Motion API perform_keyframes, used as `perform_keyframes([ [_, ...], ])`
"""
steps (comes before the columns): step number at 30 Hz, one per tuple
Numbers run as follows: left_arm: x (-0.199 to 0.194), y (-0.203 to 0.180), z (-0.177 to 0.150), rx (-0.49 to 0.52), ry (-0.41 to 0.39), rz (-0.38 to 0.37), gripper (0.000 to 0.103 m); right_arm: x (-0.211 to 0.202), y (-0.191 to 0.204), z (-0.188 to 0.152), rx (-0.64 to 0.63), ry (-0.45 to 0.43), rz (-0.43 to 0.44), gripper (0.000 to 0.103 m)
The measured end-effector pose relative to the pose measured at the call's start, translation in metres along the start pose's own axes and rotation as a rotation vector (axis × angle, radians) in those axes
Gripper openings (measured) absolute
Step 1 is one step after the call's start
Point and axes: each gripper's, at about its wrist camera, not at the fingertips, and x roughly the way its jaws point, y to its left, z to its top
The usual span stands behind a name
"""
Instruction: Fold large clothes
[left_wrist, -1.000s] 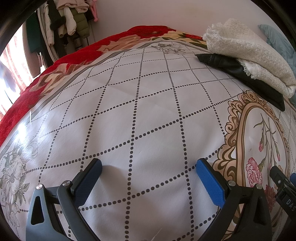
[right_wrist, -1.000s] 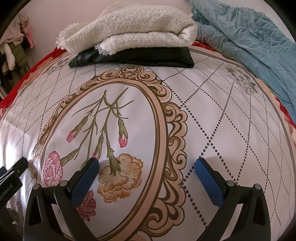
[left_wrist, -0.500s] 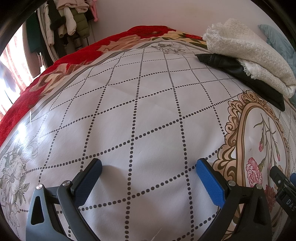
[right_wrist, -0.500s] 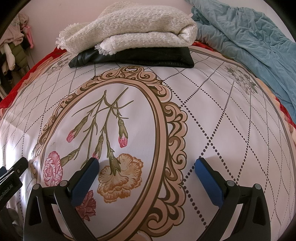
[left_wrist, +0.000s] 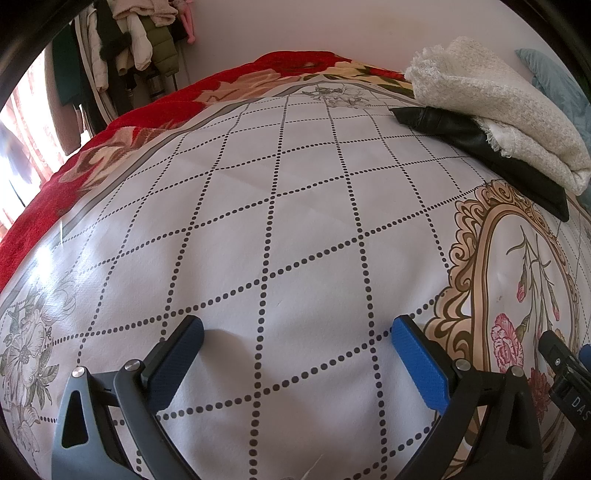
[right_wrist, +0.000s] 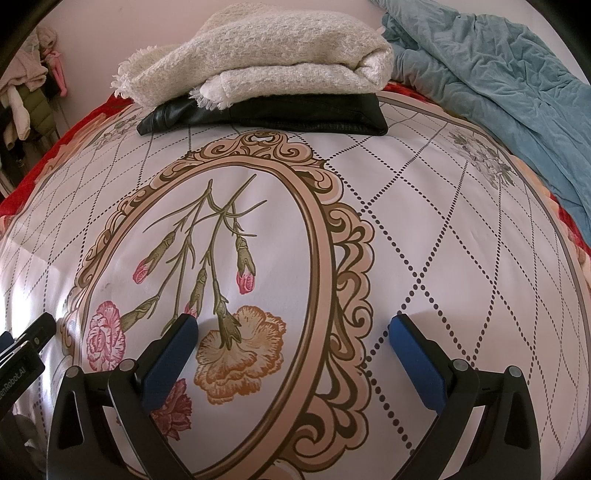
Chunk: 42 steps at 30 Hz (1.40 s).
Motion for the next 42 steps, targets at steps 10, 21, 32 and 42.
perform_keyframes([
  [10,0.0000,-0.0012,0.0003,0.002,0.000,0.001,0.103,0.0000,0.0000,0.0001,0.000,0.000,0.000,0.103],
  [21,0.0007,-0.0006,0.0005,0.000,0.006,-0.002,0.103,0.0002,0.0001,0.0003,0.000,0.000,0.000,0.103],
  [32,-0.0003,0.0003,0.0005,0.000,0.001,-0.002,0.103,0.0002,-0.0001,0.0004,-0.001,0.000,0.000,0.103],
  [42,-0.0003,0.0004,0.0005,0.000,0.001,-0.003,0.103,0.0001,-0.0004,0.0003,0.000,0.001,0.000,0.103],
])
